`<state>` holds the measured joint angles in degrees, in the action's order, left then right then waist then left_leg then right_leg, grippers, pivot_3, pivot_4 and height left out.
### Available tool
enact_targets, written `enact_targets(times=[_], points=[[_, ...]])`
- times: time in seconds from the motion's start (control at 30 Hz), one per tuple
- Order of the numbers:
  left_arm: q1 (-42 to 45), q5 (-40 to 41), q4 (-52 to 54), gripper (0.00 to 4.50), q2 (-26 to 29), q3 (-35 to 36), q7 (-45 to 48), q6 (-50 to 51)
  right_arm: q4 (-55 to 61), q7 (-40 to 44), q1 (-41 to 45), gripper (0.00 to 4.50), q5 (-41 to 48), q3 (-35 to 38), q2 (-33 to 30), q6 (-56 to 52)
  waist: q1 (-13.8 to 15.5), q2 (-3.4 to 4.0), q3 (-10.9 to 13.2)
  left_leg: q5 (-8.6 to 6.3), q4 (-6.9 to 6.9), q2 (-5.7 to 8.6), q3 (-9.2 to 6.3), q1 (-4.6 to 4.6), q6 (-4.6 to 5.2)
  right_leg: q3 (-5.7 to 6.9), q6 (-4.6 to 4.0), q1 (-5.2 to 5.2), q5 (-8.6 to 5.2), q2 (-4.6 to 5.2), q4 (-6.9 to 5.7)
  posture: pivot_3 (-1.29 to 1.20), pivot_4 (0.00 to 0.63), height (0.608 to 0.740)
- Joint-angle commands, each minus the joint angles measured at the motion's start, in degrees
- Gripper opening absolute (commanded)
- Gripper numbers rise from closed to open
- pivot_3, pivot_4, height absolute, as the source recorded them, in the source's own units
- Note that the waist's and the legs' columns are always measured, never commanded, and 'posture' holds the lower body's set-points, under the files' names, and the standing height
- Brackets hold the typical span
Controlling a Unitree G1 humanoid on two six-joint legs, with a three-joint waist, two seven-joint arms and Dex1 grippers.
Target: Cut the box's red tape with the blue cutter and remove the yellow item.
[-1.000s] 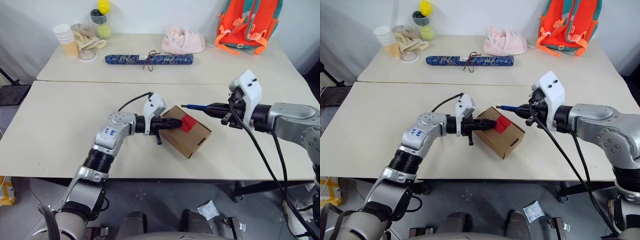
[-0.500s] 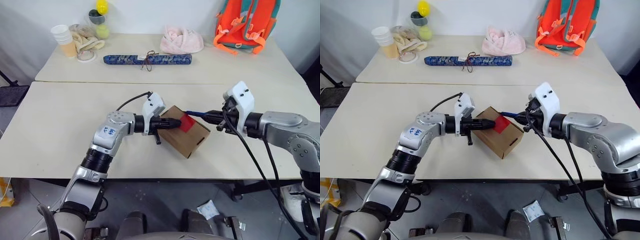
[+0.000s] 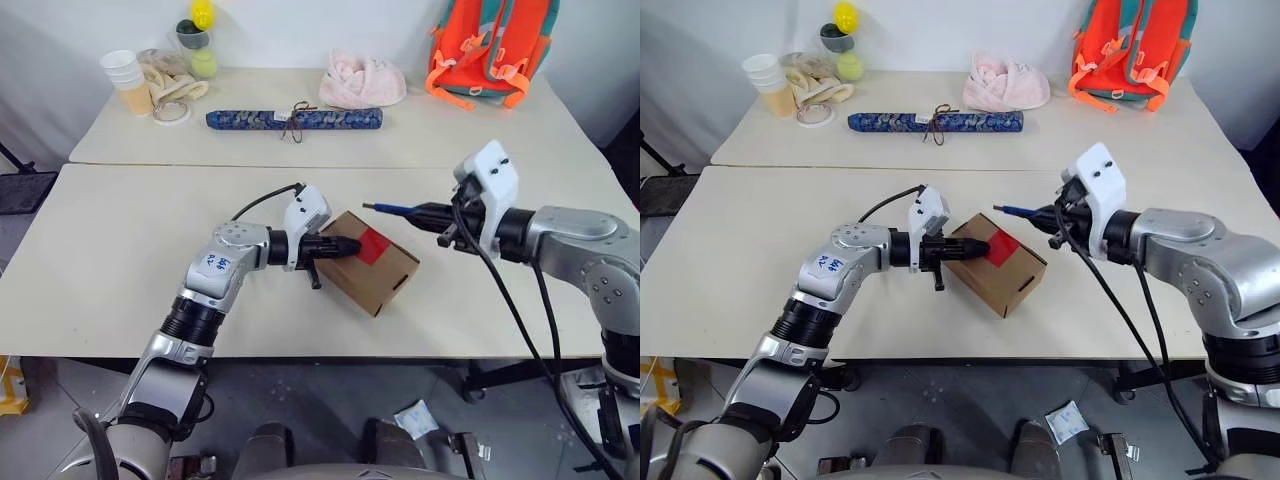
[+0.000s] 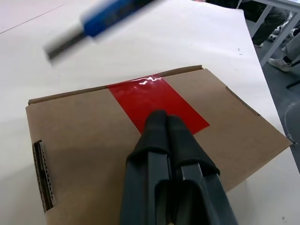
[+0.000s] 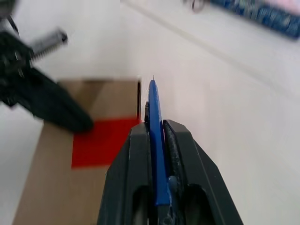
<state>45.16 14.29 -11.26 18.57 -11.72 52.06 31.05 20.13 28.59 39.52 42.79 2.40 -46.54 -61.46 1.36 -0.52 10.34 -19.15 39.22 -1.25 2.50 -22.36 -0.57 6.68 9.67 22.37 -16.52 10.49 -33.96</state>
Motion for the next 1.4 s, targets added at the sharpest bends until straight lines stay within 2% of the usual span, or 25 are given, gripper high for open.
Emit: enact_targets(times=[0.03, 0.67, 1.4], points=[[-0.7, -1.0, 1.0, 0.0, 0.6, -0.6, -0.4, 0.5, 1.4, 0.6, 0.7, 0.13, 0.2, 1.0, 0.8, -0.6, 0.0, 0.0, 0.0, 0.0, 0.0, 0.0, 0.0, 0.0, 0.0, 0.0, 0.0, 0.0, 0.0, 0.0, 0.0, 0.0, 0.15, 0.74], [-0.5, -1.0, 1.0, 0.0, 1.1, -0.7, -0.2, 0.9, 3.5, 2.2, -4.6, 0.13, -2.1, -0.7, 0.6, -2.2, 0.0, 0.01, 0.0, 0.0, 0.0, 0.0, 0.01, 0.02, 0.0, -0.01, 0.0, 0.01, 0.0, 0.0, -0.03, 0.0, 0.15, 0.74], [-0.9, -1.2, 0.9, 0.0, 1.2, -0.8, 0.0, 0.6, 1.1, 4.9, -4.9, 0.13, -5.9, 0.1, 0.1, -0.6, 0.0, 0.01, 0.0, 0.0, 0.0, 0.0, 0.01, 0.02, 0.0, -0.02, 0.0, 0.0, 0.0, 0.0, -0.05, 0.0, 0.15, 0.74]])
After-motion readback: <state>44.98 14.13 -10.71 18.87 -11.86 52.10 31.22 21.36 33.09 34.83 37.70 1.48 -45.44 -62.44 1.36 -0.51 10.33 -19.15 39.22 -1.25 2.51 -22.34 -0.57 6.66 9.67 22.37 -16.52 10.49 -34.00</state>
